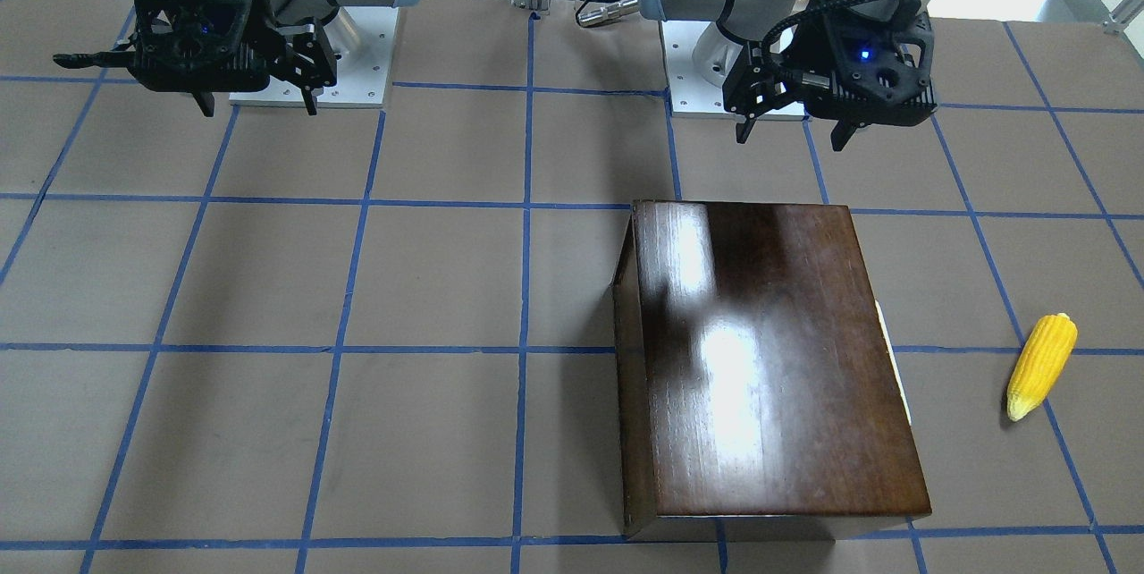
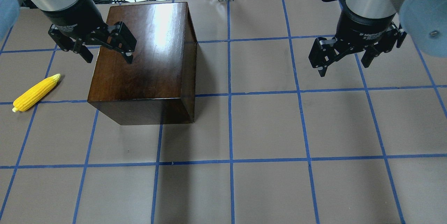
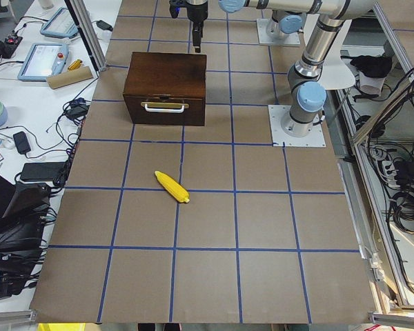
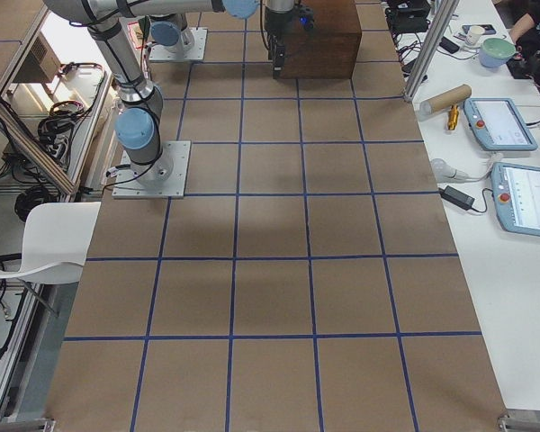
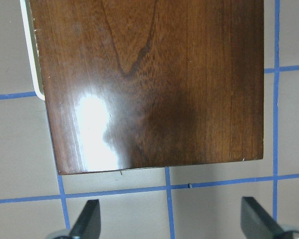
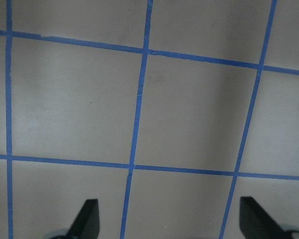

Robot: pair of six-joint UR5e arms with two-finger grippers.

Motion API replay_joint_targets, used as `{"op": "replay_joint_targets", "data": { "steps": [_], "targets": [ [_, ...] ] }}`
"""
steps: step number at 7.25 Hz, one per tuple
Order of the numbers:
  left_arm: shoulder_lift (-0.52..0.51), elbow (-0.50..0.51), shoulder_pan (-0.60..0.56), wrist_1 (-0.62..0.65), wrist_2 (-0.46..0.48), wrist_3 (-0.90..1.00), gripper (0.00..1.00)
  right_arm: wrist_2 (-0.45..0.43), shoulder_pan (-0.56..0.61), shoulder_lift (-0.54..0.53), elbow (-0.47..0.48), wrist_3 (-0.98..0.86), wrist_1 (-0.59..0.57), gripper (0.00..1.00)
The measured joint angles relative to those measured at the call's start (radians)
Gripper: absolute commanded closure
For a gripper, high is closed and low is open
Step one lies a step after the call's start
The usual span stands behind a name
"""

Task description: Open drawer and put corn inside

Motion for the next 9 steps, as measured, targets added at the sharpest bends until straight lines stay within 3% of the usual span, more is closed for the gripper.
{"op": "replay_joint_targets", "data": {
  "steps": [7,9],
  "targets": [
    [-0.001,0.0,0.003,0.001,0.003,0.003,0.0,0.001,0.0,0.001,0.0,0.0,0.0,0.0],
    [-0.002,0.001,0.055,0.002,0.015,0.031,0.0,0.001,0.0,0.001,0.0,0.0,0.0,0.0]
  ]
}}
